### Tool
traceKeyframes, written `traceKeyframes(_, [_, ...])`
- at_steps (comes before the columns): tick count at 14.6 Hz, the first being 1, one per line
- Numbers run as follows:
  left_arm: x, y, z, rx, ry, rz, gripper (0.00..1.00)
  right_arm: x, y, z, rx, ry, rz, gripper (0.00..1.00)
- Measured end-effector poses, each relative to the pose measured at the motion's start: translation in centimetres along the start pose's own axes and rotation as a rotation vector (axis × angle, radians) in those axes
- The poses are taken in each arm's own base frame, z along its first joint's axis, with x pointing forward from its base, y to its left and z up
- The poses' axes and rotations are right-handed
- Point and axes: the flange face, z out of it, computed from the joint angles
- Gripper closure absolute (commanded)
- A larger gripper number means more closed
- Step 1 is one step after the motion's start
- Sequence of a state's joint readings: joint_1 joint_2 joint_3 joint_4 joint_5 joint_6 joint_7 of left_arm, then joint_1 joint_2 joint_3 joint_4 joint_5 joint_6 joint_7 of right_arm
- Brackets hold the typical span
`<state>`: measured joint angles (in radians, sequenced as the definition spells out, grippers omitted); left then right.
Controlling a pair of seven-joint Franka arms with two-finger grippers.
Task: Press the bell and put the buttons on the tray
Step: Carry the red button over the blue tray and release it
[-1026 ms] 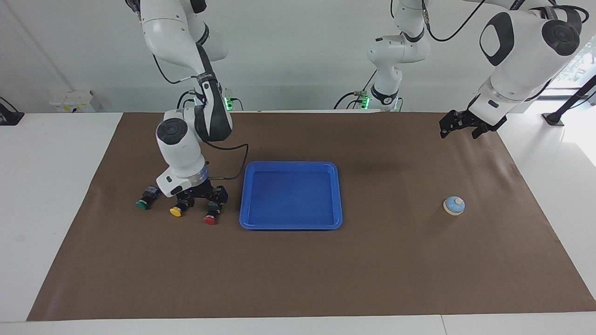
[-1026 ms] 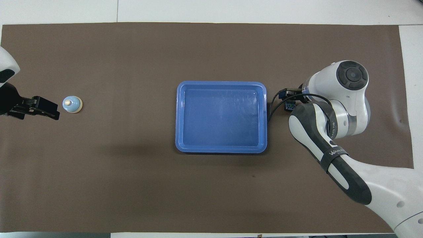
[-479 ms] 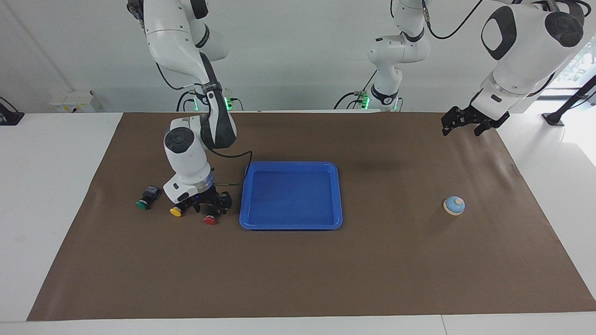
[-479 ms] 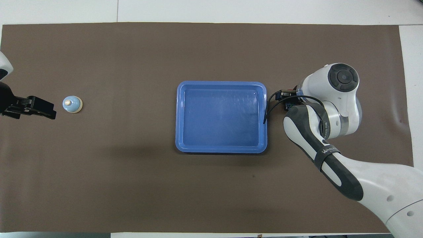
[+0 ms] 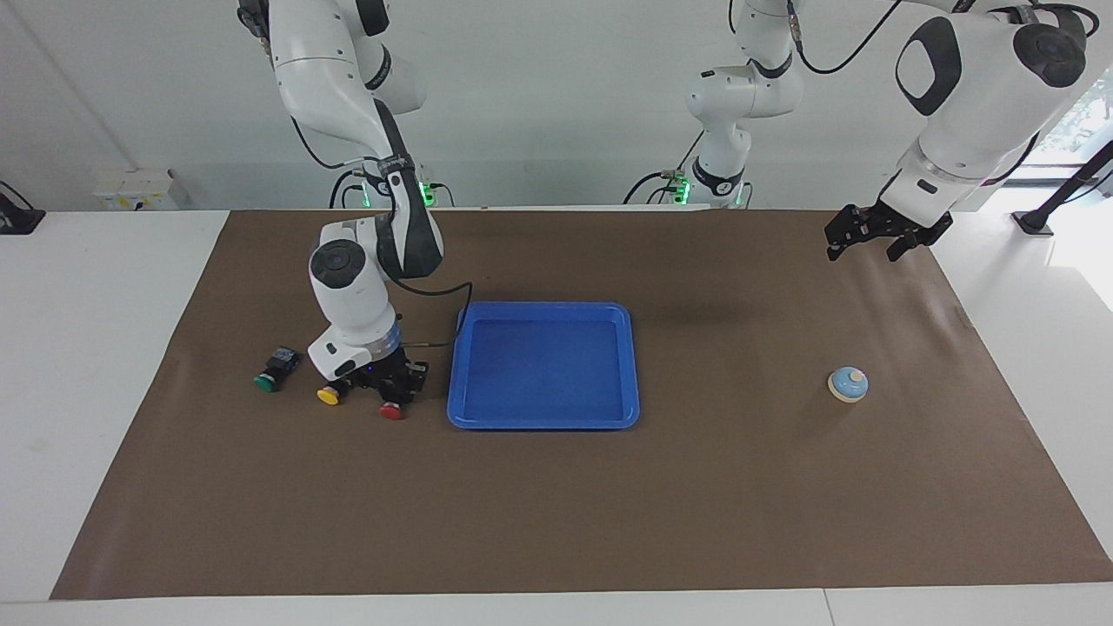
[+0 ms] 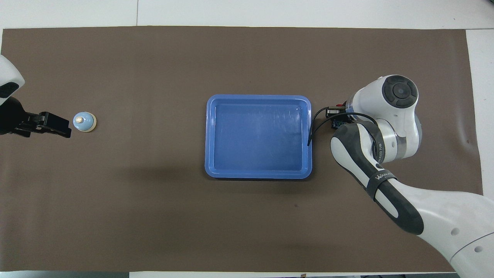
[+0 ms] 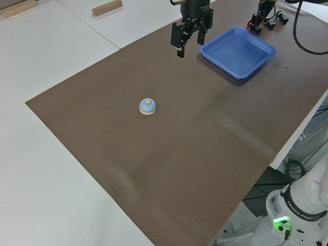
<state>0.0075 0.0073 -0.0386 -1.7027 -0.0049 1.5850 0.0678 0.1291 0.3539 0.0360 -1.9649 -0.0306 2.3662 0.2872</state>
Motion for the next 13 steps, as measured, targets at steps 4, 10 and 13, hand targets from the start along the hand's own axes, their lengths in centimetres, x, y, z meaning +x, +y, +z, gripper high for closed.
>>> traceKeyframes(4, [0.0,0.0,0.0,0.000,0.001,0.001,0.00,1.5,-3.3,-5.5,-0.013,-0.057,-0.039,1.00])
traceKeyframes(10, [-0.2,0.1,-0.5,0.001,0.014,0.001,0.00,-1.9,-15.0,-8.1,0.010,-0.077,-0.125,1.00])
traceKeyframes(13, [-0.2,0.1,-0.7,0.002,0.020,0.001,0.00,-3.6,-17.5,-4.6,0.017,-0.065,-0.155,1.00])
